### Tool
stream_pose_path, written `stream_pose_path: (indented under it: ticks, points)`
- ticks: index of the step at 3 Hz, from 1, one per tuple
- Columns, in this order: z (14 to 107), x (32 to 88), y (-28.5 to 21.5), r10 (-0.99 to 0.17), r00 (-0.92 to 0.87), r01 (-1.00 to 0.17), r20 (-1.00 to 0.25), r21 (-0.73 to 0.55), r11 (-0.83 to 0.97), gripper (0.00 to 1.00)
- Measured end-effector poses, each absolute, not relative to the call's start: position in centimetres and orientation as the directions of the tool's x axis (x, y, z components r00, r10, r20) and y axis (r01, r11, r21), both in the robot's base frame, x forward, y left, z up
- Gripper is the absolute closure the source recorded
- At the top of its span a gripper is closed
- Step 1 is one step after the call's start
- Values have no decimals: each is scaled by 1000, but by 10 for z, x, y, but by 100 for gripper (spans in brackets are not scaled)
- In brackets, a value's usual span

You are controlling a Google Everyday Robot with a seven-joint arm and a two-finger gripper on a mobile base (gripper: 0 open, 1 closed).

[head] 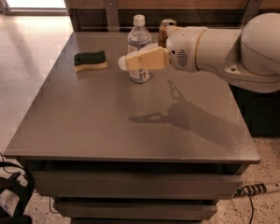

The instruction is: Knock blue plastic bottle over

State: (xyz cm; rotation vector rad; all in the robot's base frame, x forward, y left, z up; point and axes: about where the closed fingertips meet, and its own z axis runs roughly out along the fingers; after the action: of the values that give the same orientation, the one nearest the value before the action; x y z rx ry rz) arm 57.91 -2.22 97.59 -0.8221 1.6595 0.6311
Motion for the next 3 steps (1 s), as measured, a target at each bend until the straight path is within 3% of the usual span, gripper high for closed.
stream_pose_path:
  ticks: [2,3]
  points:
    - [981,584,-26,-207,-130,-785,-970,-26,619,0]
    - [978,618,-33,-210,-90,-777,-973,-63,626,0]
